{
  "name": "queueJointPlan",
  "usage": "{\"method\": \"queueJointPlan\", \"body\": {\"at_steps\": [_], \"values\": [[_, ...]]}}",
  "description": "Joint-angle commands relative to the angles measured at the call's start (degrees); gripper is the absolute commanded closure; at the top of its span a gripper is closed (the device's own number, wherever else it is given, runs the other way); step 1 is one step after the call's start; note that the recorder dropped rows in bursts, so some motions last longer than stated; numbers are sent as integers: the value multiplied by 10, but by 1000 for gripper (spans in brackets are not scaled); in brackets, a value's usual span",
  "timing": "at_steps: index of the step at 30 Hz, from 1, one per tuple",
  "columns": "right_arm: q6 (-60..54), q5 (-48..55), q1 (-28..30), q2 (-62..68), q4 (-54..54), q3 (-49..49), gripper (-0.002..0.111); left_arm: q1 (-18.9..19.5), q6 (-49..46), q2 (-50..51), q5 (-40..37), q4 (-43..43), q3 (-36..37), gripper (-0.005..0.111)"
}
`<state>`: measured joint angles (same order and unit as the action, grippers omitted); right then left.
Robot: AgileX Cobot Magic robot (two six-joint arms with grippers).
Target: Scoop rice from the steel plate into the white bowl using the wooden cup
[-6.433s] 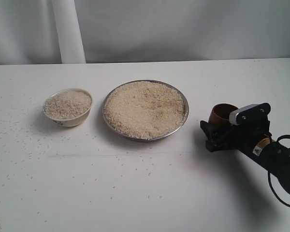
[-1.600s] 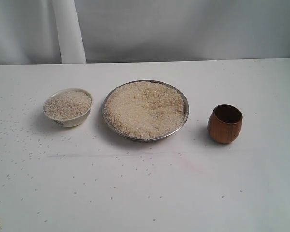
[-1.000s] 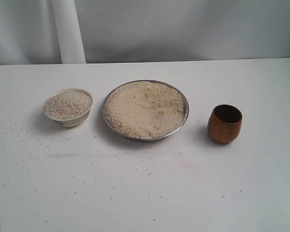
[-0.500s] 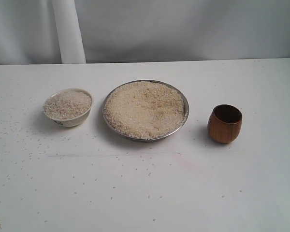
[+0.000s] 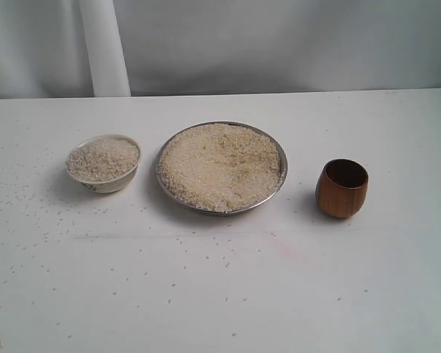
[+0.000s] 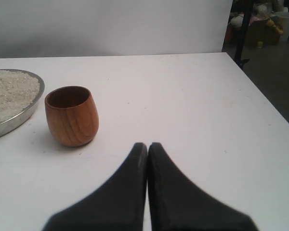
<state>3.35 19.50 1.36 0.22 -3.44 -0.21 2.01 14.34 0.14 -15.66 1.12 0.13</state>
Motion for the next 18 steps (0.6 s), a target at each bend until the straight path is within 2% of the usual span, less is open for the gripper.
{"method": "queueJointPlan", "body": {"at_steps": [1, 18], "values": [[1, 0, -1, -2, 2, 2, 108, -3, 2, -1, 4, -1, -1, 107], [1, 0, -1, -2, 6, 2, 108, -3, 2, -1, 4, -1, -1, 107]]}}
